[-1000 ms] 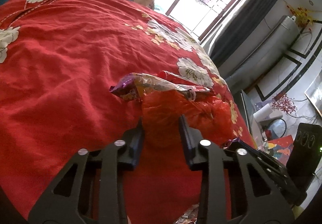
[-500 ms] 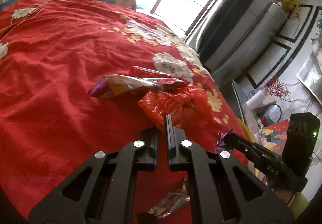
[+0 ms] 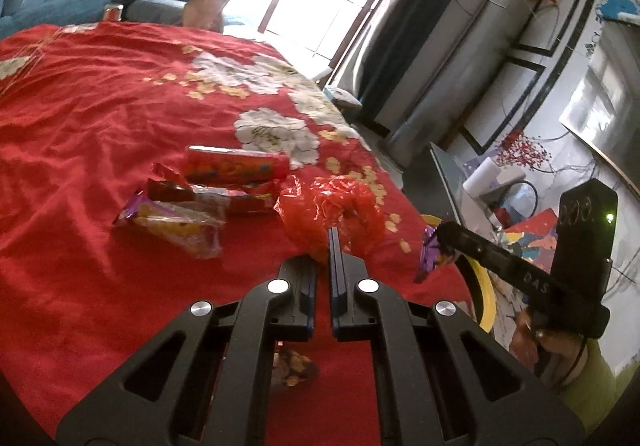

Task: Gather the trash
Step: 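Carry the red bag and purple wrapper in both tools over the bin, then open both tools to drop the red bag and purple wrapper into the bin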

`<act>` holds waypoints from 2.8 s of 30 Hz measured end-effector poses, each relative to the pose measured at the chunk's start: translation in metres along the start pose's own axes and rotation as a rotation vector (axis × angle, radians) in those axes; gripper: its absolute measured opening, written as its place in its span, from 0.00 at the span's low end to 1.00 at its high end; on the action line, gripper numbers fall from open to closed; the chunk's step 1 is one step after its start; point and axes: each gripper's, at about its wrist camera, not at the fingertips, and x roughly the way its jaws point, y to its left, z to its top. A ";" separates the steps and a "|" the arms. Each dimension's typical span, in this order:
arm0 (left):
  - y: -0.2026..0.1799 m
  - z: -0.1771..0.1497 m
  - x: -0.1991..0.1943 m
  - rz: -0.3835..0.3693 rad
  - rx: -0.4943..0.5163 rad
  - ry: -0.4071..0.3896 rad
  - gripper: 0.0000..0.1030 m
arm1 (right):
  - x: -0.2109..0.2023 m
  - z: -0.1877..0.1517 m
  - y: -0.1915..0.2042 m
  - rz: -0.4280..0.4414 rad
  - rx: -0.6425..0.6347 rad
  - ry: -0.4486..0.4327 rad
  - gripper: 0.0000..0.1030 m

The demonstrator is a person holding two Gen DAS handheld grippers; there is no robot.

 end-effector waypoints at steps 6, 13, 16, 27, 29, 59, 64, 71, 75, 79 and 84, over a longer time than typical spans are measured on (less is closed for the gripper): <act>-0.017 0.000 -0.005 -0.021 0.033 -0.012 0.02 | -0.012 0.008 -0.006 -0.008 0.013 -0.034 0.09; -0.038 0.000 -0.009 -0.042 0.066 -0.025 0.01 | -0.026 0.016 -0.018 -0.023 0.033 -0.074 0.09; -0.047 -0.001 -0.009 -0.054 0.083 -0.023 0.01 | -0.031 0.017 -0.023 -0.032 0.046 -0.088 0.09; -0.078 -0.008 0.001 -0.087 0.142 0.000 0.01 | -0.051 0.024 -0.050 -0.071 0.097 -0.143 0.08; -0.084 -0.008 0.003 -0.094 0.152 0.003 0.01 | -0.054 0.026 -0.056 -0.078 0.107 -0.152 0.08; -0.173 -0.024 0.065 -0.153 0.335 0.107 0.01 | -0.100 0.018 -0.148 -0.174 0.304 -0.254 0.08; -0.185 -0.031 0.077 -0.179 0.366 0.125 0.01 | -0.103 0.012 -0.166 -0.201 0.340 -0.253 0.08; -0.202 -0.044 0.095 -0.195 0.416 0.166 0.01 | -0.101 0.003 -0.188 -0.224 0.387 -0.240 0.08; -0.210 -0.049 0.105 -0.196 0.445 0.185 0.01 | -0.098 -0.001 -0.197 -0.224 0.409 -0.227 0.09; -0.215 -0.055 0.115 -0.196 0.466 0.211 0.01 | -0.093 -0.006 -0.205 -0.217 0.435 -0.212 0.09; -0.220 -0.061 0.127 -0.203 0.484 0.241 0.01 | -0.089 -0.008 -0.211 -0.209 0.454 -0.203 0.09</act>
